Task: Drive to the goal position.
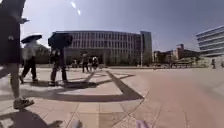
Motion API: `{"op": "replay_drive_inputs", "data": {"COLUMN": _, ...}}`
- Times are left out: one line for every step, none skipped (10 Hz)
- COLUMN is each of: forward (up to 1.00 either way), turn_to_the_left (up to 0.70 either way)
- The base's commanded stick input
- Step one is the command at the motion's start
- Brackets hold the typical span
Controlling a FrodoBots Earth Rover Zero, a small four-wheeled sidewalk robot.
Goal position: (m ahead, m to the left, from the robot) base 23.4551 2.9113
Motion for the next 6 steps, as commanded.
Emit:
{"op": "replay_drive_inputs", "data": {"forward": 0.70, "turn_to_the_left": 0.00}}
{"op": "replay_drive_inputs", "data": {"forward": 0.70, "turn_to_the_left": 0.00}}
{"op": "replay_drive_inputs", "data": {"forward": 0.70, "turn_to_the_left": 0.01}}
{"op": "replay_drive_inputs", "data": {"forward": 0.70, "turn_to_the_left": 0.13}}
{"op": "replay_drive_inputs", "data": {"forward": 0.70, "turn_to_the_left": 0.33}}
{"op": "replay_drive_inputs", "data": {"forward": 0.70, "turn_to_the_left": 0.28}}
